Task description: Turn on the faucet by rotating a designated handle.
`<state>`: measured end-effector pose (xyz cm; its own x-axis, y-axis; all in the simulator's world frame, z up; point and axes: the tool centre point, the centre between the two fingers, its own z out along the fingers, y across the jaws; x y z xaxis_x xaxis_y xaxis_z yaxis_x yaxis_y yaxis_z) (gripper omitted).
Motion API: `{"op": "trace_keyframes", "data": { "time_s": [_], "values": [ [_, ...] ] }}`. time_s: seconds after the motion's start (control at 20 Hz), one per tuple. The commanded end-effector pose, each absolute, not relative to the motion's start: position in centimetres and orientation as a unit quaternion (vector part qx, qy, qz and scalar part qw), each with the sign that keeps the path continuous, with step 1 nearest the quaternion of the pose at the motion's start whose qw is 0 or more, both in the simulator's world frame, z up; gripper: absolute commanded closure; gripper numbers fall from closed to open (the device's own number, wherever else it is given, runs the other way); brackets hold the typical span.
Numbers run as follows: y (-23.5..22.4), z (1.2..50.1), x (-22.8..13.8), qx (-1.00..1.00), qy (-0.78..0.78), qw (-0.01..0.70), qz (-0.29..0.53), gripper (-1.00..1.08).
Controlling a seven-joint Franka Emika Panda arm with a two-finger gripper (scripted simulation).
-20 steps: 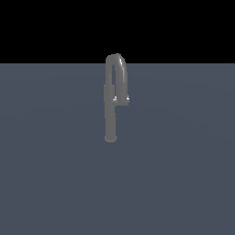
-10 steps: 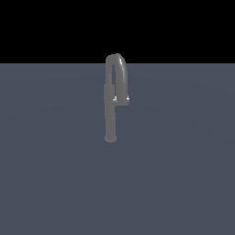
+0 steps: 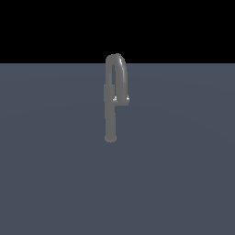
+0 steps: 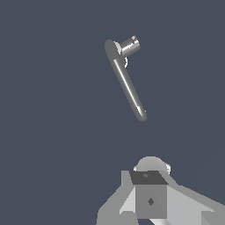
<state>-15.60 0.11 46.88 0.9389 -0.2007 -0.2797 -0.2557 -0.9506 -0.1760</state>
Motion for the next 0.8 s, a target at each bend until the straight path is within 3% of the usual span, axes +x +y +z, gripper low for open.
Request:
{"op": "trace_keyframes", "data": {
  "time_s": [0.0,0.75],
  "values": [
    [0.0,46.3,-14.3,-0.972,0.133,0.122,0.151,1.08],
    [-0.9,41.7,-6.8,-0.906,0.232,0.223,0.276,1.08]
  ]
}}
